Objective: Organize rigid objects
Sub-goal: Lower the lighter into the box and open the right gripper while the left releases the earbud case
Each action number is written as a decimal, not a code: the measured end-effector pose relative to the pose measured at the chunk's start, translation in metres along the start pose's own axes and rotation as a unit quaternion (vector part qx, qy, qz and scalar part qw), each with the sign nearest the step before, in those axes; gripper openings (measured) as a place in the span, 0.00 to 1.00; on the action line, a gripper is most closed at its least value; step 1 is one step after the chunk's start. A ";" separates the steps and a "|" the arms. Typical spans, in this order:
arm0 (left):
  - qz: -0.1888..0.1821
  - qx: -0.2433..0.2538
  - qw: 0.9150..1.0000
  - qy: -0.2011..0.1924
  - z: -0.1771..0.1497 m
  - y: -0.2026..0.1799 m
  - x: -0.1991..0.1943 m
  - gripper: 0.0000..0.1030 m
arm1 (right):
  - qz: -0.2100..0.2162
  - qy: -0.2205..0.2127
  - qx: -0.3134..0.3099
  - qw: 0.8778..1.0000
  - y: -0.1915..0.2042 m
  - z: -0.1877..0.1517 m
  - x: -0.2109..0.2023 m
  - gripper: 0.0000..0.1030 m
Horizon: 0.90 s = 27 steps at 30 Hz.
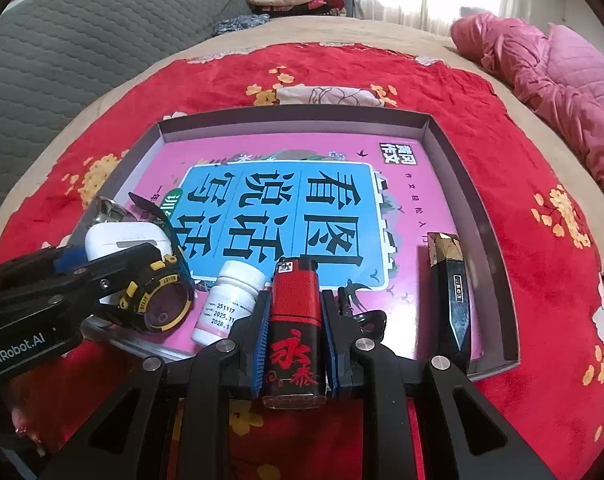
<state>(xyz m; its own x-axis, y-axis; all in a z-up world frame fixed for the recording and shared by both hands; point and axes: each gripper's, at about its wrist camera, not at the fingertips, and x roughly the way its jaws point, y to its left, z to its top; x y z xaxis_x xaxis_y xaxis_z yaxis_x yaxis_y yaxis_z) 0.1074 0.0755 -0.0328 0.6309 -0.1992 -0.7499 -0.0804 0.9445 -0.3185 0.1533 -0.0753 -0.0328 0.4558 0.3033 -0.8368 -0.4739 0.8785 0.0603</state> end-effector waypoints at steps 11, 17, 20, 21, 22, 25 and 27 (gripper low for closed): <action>0.000 0.000 1.000 0.000 0.000 0.000 0.000 0.41 | 0.008 0.004 0.010 1.000 -0.002 0.001 0.000 0.23; -0.001 -0.002 1.000 0.000 0.000 0.000 0.000 0.41 | 0.014 0.005 0.020 1.000 -0.004 0.000 -0.001 0.23; 0.000 -0.001 1.000 0.001 0.000 0.000 0.000 0.41 | 0.014 0.005 0.021 1.000 -0.003 0.000 -0.001 0.23; 0.000 -0.001 1.000 0.001 0.000 0.000 0.000 0.41 | 0.013 0.005 0.020 1.000 -0.004 0.000 -0.001 0.23; 0.000 -0.001 1.000 0.001 0.000 0.000 0.000 0.41 | 0.013 0.005 0.020 1.000 -0.003 0.000 -0.001 0.23; 0.000 -0.001 1.000 0.001 0.000 0.000 0.000 0.41 | 0.013 0.004 0.020 1.000 -0.004 0.000 -0.002 0.24; 0.000 0.000 1.000 0.001 0.000 0.001 0.001 0.41 | 0.012 0.002 0.021 1.000 -0.004 0.000 -0.003 0.24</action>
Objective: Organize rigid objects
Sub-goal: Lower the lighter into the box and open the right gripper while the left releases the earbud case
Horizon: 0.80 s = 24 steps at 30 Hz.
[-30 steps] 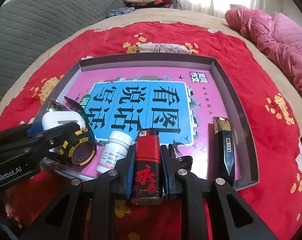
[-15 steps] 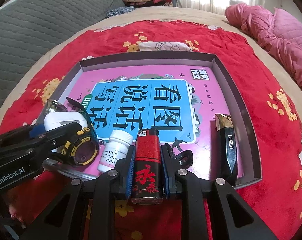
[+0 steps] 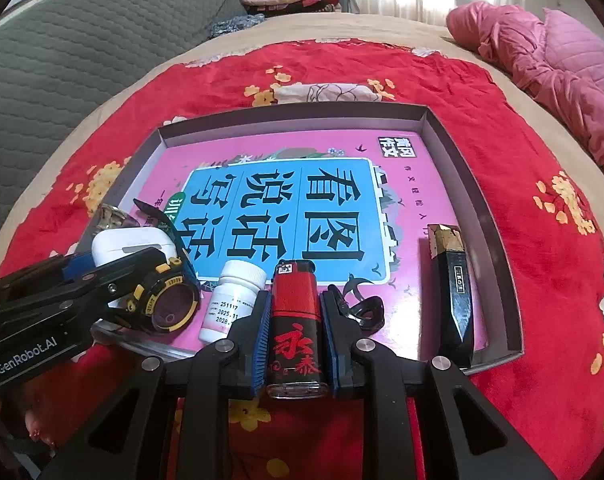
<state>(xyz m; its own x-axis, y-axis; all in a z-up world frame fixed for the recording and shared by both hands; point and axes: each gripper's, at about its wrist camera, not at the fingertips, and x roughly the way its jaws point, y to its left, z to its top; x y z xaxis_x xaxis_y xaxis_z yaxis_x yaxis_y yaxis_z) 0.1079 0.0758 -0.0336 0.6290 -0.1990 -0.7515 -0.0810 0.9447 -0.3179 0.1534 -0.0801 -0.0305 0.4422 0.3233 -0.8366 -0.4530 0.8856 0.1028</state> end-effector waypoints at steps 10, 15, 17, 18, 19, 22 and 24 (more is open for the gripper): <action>0.000 0.000 1.000 0.000 0.000 -0.001 0.000 0.41 | 0.001 -0.015 0.008 1.000 -0.004 -0.006 -0.015 0.24; 0.006 0.002 1.000 0.000 0.000 0.000 0.001 0.41 | 0.002 -0.028 0.013 1.000 -0.007 -0.010 -0.026 0.24; 0.008 0.005 1.000 0.000 -0.001 0.000 0.002 0.41 | 0.003 -0.034 0.015 0.999 -0.009 -0.013 -0.031 0.25; 0.009 0.005 1.000 0.000 -0.002 0.001 0.002 0.41 | 0.002 -0.036 0.015 0.999 -0.009 -0.013 -0.033 0.25; 0.009 0.006 1.000 0.001 -0.002 0.001 0.002 0.41 | 0.001 -0.038 0.015 0.999 -0.010 -0.014 -0.034 0.25; 0.014 0.011 1.000 0.000 -0.002 0.000 0.002 0.41 | -0.003 -0.042 0.017 0.999 -0.012 -0.016 -0.038 0.25; 0.020 0.016 1.000 0.000 -0.002 -0.001 0.002 0.41 | -0.004 -0.043 0.021 0.999 -0.013 -0.016 -0.039 0.25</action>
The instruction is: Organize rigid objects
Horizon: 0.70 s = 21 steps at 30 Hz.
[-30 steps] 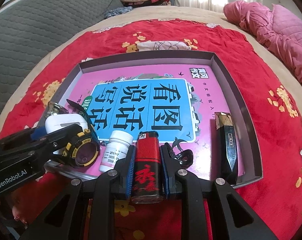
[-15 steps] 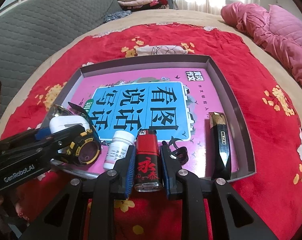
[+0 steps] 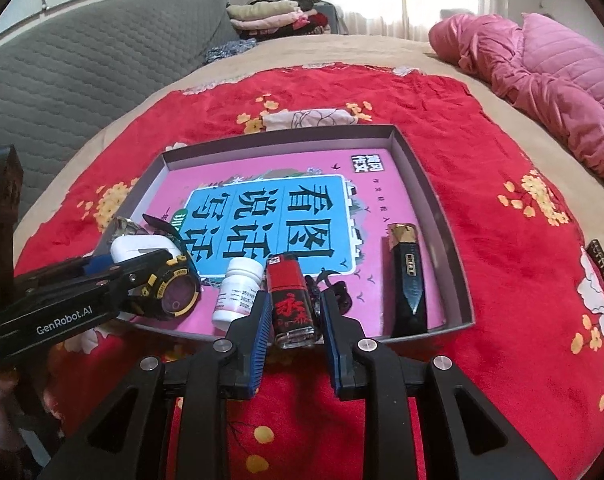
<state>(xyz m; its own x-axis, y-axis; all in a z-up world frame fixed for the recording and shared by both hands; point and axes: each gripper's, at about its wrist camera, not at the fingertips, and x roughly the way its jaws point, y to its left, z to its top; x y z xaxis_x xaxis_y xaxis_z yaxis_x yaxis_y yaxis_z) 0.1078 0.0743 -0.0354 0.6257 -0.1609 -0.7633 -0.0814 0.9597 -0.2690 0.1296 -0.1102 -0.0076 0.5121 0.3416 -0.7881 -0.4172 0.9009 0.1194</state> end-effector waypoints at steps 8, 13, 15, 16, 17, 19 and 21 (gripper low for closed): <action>0.004 0.005 1.000 -0.001 0.000 0.000 -0.003 0.41 | -0.007 -0.007 0.009 1.000 -0.005 -0.001 -0.007 0.25; 0.004 0.007 1.000 -0.002 0.000 -0.001 -0.004 0.42 | -0.009 -0.012 0.016 1.000 -0.008 0.000 -0.012 0.26; 0.004 0.008 1.000 -0.002 0.000 -0.001 -0.005 0.42 | -0.010 -0.014 0.017 1.000 -0.008 0.000 -0.014 0.29; 0.004 0.008 1.000 -0.002 0.000 -0.001 -0.005 0.42 | -0.010 -0.016 0.018 1.000 -0.008 0.000 -0.015 0.33; 0.005 0.009 1.000 -0.002 0.000 -0.001 -0.005 0.42 | -0.010 -0.019 0.018 1.000 -0.009 0.000 -0.017 0.37; 0.006 0.012 1.000 -0.003 -0.001 -0.002 -0.007 0.42 | -0.010 -0.021 0.019 1.000 -0.009 0.001 -0.019 0.38; 0.008 0.015 1.000 -0.004 -0.001 -0.004 -0.007 0.42 | -0.010 -0.024 0.019 0.999 -0.009 0.001 -0.022 0.39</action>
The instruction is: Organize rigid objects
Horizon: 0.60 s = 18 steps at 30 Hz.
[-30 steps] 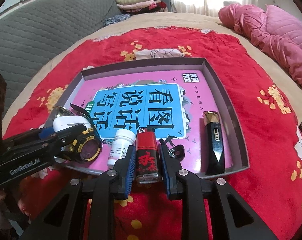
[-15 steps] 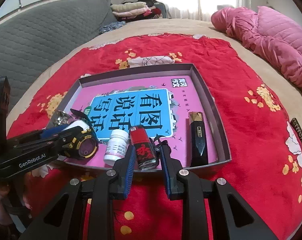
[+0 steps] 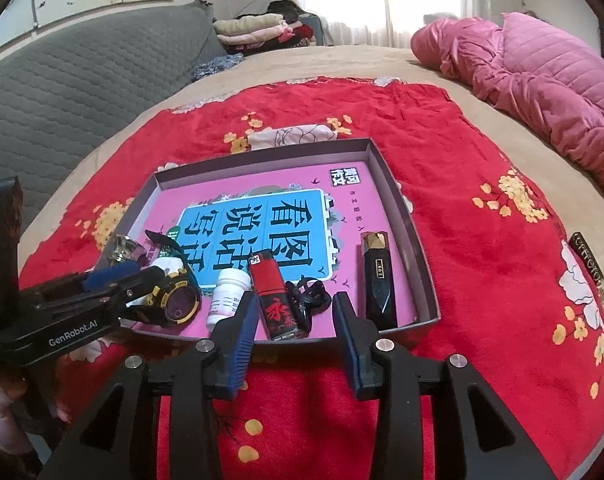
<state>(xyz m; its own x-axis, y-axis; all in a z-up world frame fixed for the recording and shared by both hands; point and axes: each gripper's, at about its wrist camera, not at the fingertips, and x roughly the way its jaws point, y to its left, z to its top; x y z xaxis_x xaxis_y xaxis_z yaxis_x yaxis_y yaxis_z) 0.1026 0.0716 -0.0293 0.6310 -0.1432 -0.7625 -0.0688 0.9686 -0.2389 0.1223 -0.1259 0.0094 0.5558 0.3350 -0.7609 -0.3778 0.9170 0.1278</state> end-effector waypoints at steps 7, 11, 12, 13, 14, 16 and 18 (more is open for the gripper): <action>0.013 0.003 1.000 -0.006 -0.005 -0.002 -0.010 0.47 | -0.001 -0.005 0.000 1.000 -0.001 -0.001 -0.008 0.46; 0.016 -0.001 1.000 -0.016 -0.008 -0.001 -0.023 0.50 | 0.002 -0.007 -0.005 1.000 -0.001 -0.004 -0.012 0.48; 0.017 -0.002 1.000 -0.020 -0.008 -0.001 -0.027 0.50 | 0.002 -0.008 -0.006 1.000 0.000 -0.004 -0.013 0.48; 0.019 -0.002 1.000 -0.024 -0.009 -0.002 -0.030 0.50 | 0.004 -0.010 -0.008 1.000 0.000 -0.005 -0.015 0.49; 0.023 -0.001 0.999 -0.027 -0.009 -0.003 -0.034 0.50 | 0.005 -0.010 -0.010 1.000 0.001 -0.007 -0.016 0.51; 0.039 0.007 0.998 -0.040 -0.011 -0.008 -0.043 0.51 | 0.008 -0.011 -0.013 1.000 0.002 -0.010 -0.020 0.54; 0.046 0.015 0.998 -0.048 -0.011 -0.014 -0.050 0.57 | 0.011 -0.012 -0.016 1.000 0.003 -0.013 -0.023 0.56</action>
<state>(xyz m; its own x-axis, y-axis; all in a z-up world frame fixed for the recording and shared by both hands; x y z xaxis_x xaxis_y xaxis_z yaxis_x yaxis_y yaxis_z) 0.0628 0.0634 0.0055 0.6944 -0.0342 -0.7187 -0.1082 0.9825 -0.1513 0.0987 -0.1342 0.0193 0.5649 0.3603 -0.7423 -0.4136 0.9021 0.1230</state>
